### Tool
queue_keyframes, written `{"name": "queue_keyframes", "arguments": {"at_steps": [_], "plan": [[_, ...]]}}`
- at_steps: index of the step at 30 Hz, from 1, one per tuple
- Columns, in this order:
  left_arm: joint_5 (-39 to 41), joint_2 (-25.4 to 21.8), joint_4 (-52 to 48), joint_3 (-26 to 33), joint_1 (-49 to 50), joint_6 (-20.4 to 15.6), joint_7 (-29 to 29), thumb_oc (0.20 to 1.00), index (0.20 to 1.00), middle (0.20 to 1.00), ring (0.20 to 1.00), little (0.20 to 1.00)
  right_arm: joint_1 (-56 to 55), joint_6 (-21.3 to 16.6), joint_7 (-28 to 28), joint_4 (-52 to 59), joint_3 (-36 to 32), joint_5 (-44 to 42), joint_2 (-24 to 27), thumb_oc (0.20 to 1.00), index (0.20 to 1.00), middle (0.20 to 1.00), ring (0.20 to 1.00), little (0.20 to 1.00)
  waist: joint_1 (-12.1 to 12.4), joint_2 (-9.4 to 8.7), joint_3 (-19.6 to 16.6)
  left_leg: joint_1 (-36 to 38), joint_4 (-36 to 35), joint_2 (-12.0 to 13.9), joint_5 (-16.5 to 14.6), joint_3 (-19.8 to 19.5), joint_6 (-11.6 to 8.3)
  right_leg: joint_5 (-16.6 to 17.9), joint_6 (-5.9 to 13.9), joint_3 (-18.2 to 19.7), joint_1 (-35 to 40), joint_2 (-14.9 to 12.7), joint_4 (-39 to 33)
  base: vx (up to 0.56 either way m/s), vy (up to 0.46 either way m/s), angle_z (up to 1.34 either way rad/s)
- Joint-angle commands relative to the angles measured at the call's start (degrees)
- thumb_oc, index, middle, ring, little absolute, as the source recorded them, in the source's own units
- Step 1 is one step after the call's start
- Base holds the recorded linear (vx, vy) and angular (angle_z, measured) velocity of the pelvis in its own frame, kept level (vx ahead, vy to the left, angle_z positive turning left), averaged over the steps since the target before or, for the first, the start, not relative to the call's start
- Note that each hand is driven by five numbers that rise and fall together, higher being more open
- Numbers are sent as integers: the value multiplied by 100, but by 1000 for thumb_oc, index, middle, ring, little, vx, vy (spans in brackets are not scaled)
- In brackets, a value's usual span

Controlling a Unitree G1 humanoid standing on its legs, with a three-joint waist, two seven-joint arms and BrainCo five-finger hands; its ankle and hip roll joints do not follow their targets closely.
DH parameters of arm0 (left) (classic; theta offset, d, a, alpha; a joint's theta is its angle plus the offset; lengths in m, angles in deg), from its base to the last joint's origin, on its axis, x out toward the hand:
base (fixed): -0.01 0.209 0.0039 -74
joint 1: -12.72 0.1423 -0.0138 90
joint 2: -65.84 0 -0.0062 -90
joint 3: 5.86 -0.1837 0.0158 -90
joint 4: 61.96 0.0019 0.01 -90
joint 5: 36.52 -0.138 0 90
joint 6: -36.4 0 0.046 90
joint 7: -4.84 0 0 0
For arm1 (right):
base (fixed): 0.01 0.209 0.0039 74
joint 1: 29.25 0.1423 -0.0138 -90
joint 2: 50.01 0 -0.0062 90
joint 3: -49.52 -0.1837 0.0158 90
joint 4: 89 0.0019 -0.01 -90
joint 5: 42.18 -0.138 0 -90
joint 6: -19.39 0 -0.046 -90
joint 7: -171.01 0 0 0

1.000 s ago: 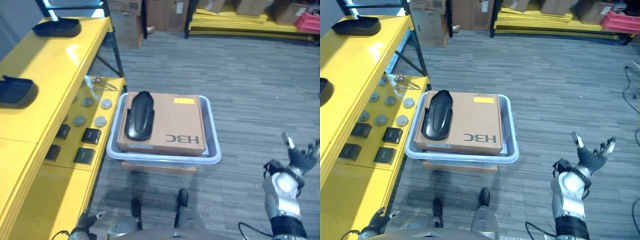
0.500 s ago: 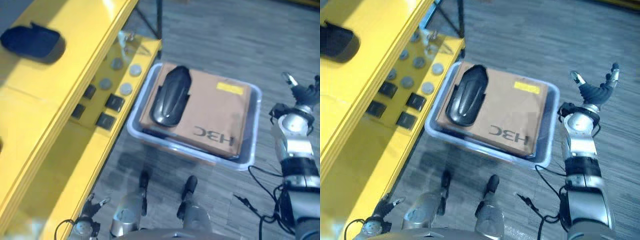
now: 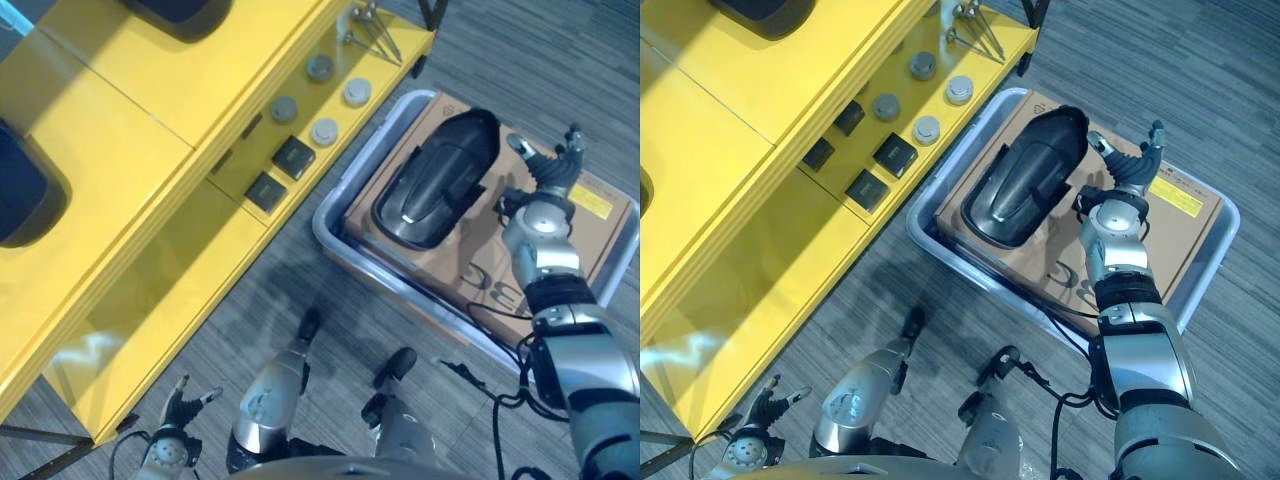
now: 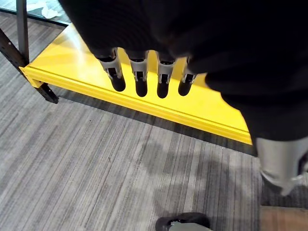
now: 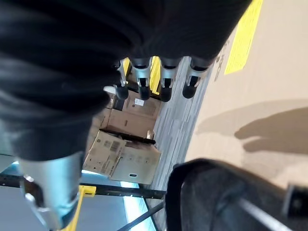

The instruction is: Move parts from the plastic box to the shelf.

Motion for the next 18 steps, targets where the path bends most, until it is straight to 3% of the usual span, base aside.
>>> {"name": "queue_keyframes", "arguments": {"at_steps": [1,6,10,18], "plan": [[-126,-252,187,-181,202,-74,-6,1000,1000,1000,1000,1000,-82,214,147,204,434,256,293,1000,1000,1000,1000,1000,-94,22,-429,-403,-58,203,37,-2,-108,-816,355,83,85,-317,730,22,46,7],[-94,-180,182,-191,272,-171,-21,1000,1000,1000,1000,1000,-287,533,50,-163,744,763,63,1000,1000,1000,1000,1000,-70,22,-427,-340,-56,208,20,24,-106,-814,370,89,147,-340,734,14,27,2],[-104,-173,168,-212,278,-199,-45,1000,1000,1000,1000,1000,-422,526,-244,-451,898,1109,-46,1000,1000,1000,1000,1000,-52,31,-409,-322,-92,206,25,34,-107,-785,386,78,162,-346,711,-5,5,2],[-60,-171,114,-158,341,-180,-24,1000,1000,1000,1000,1000,-652,647,-307,-203,964,1196,-67,1000,1000,1000,1000,1000,-97,1,-359,-361,-65,208,8,72,-96,-769,400,131,88,-362,738,-2,1,1]]}}
